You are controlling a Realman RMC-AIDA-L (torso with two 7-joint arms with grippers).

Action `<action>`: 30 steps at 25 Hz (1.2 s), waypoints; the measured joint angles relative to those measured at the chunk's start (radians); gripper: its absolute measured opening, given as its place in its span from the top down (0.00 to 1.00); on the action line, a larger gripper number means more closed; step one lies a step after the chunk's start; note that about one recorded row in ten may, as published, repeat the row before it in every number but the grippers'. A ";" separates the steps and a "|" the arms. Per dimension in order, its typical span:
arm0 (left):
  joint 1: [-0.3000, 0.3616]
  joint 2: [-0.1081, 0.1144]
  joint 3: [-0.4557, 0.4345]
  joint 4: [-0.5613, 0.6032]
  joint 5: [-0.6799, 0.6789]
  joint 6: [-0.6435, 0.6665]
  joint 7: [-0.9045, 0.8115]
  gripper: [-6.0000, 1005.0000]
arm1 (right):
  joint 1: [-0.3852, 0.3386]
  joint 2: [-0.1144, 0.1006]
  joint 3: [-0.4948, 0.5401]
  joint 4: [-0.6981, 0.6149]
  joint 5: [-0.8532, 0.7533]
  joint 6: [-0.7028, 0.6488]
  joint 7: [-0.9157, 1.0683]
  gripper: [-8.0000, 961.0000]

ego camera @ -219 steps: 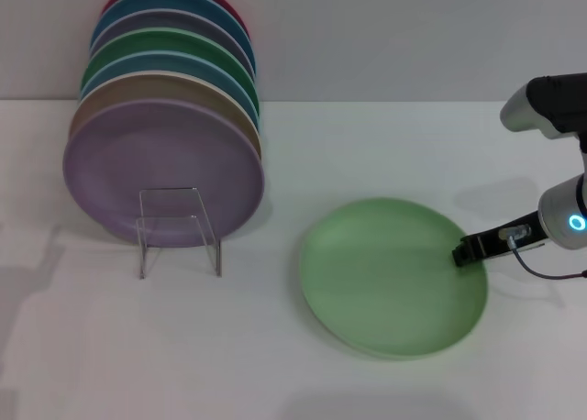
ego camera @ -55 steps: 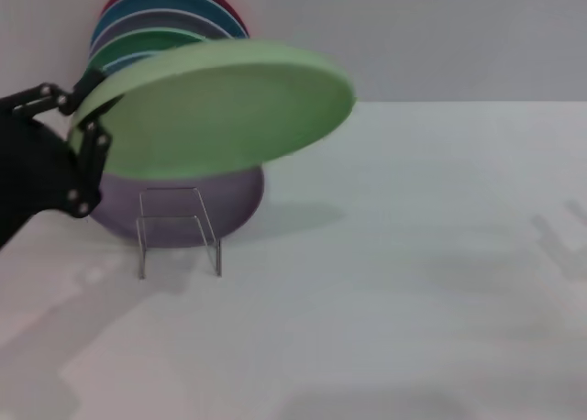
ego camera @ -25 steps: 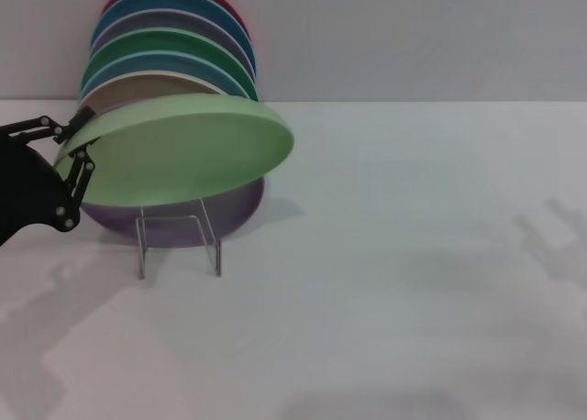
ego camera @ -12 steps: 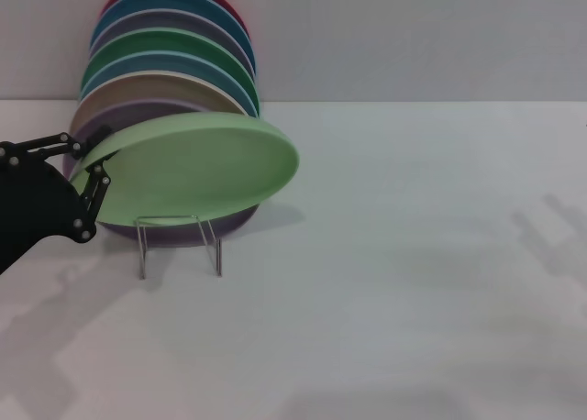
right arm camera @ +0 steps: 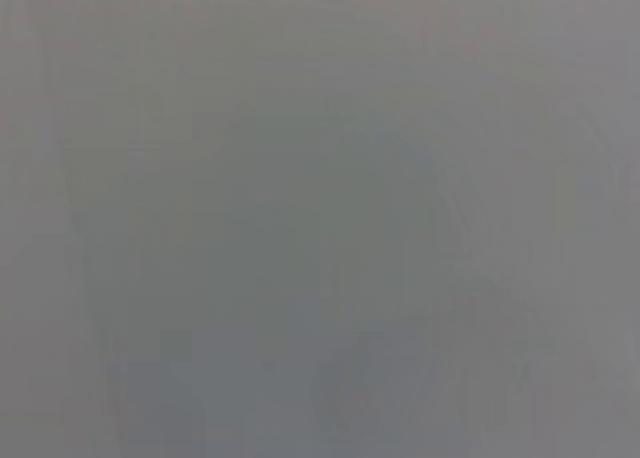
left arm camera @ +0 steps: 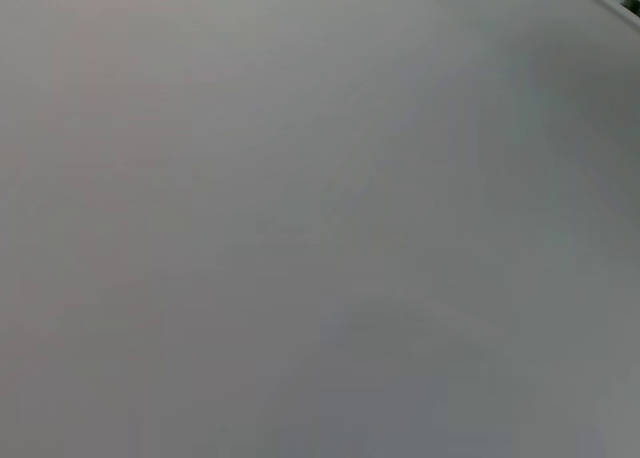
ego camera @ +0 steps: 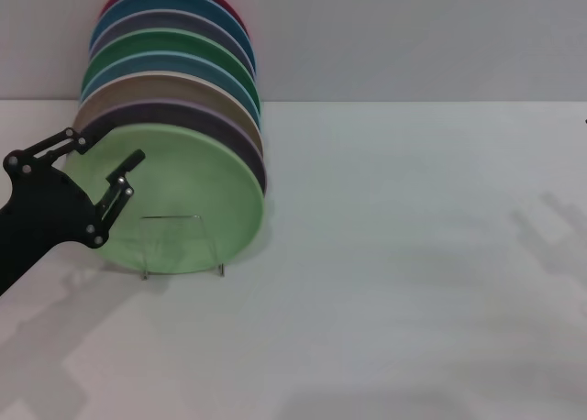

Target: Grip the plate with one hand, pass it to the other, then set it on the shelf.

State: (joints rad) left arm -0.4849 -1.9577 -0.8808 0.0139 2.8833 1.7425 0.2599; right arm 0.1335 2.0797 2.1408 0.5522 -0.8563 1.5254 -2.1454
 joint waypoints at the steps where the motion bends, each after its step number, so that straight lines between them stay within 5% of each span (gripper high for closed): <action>1: 0.000 0.000 0.000 0.000 0.000 0.000 0.000 0.77 | 0.000 0.000 -0.001 0.001 0.000 0.001 0.000 0.29; 7: 0.081 -0.008 -0.094 -0.076 -0.009 0.107 0.069 0.63 | -0.003 -0.001 -0.001 0.001 0.000 0.002 0.000 0.29; 10: 0.143 -0.045 -0.307 -0.149 -0.013 0.111 0.066 0.62 | -0.008 0.000 0.002 -0.002 0.001 0.002 -0.026 0.28; 11: 0.165 -0.075 -0.471 -0.169 -0.012 0.093 0.017 0.62 | -0.010 0.002 0.004 -0.004 0.005 0.002 -0.052 0.28; 15: 0.190 -0.097 -0.718 -0.164 -0.011 0.015 -0.240 0.59 | -0.019 0.011 -0.007 -0.075 0.112 0.003 -0.259 0.26; 19: 0.206 -0.097 -0.783 -0.158 -0.013 -0.079 -0.367 0.55 | -0.006 0.012 -0.030 -0.181 0.221 -0.001 -0.497 0.25; 27: 0.218 -0.111 -0.838 -0.144 -0.013 -0.246 -0.374 0.49 | 0.048 0.013 -0.033 -0.284 0.326 0.005 -0.582 0.17; 30: 0.216 -0.117 -0.837 -0.120 -0.012 -0.260 -0.376 0.28 | 0.054 0.013 -0.030 -0.286 0.328 -0.001 -0.583 0.13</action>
State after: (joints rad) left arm -0.2690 -2.0751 -1.7183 -0.1064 2.8711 1.4823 -0.1164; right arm 0.1879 2.0925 2.1105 0.2658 -0.5283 1.5245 -2.7285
